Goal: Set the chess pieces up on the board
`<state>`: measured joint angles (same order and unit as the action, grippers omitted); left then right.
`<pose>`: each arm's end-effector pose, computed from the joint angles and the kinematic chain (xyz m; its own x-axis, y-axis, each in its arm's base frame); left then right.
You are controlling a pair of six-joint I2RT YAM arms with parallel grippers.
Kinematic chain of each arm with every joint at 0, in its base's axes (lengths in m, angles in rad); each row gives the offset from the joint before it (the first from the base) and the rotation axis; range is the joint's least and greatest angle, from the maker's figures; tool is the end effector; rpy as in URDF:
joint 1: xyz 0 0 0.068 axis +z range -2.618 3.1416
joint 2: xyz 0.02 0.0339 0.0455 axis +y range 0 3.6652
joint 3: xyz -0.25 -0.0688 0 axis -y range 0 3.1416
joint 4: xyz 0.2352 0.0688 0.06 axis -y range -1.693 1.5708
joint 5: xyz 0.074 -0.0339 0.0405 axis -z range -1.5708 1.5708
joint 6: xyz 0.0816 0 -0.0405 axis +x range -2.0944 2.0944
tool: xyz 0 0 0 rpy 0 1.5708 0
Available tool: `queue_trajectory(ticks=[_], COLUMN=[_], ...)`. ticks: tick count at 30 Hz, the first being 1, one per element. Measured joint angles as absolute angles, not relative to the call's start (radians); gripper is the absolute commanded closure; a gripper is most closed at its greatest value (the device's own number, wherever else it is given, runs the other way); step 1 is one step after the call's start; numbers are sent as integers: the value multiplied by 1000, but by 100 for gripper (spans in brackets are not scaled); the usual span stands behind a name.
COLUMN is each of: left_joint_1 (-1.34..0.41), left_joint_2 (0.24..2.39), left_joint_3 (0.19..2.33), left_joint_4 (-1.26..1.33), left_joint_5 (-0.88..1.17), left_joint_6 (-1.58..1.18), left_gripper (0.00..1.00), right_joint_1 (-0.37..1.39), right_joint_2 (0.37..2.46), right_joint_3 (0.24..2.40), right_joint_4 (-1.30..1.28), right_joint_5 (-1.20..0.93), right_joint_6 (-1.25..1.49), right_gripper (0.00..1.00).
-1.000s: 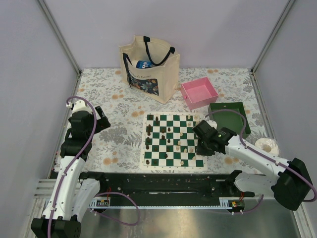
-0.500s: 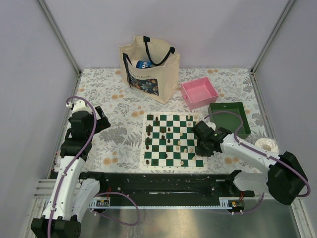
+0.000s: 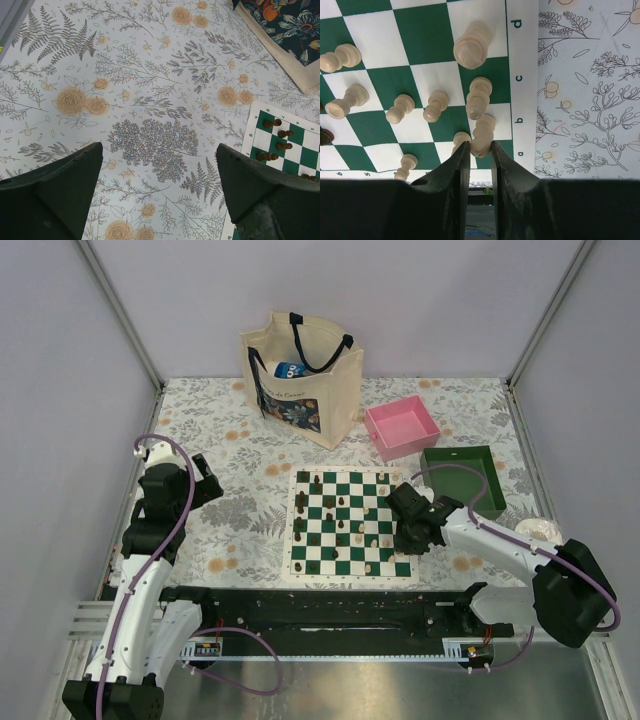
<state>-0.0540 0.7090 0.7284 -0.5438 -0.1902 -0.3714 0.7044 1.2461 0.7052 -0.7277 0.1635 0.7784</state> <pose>0.1982 0.0047 0.2636 -0.4258 -0.3339 -0.8410 -0.2843 0.9317 -0.2259 0.1753 0.1315 0.1333 -0.9407 0.1097 -0.3210 0.0821 0.9918 0.0983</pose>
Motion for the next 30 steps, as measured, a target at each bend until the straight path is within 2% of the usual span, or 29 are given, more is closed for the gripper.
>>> queue_trajectory(ticks=[17,30], left_joint_1=[-54,-53], left_joint_2=[709,711], left_joint_3=[728,728], left_joint_4=[-543,-543], left_joint_5=[-183,-179], left_joint_6=[-372,-372], left_gripper=[1,1], right_joint_1=[700,697], right_joint_2=[1241,1247], right_joint_3=[699,699], right_joint_4=[-736,-733], right_joint_5=[142,138], right_joint_6=[771,764], right_gripper=[73,59])
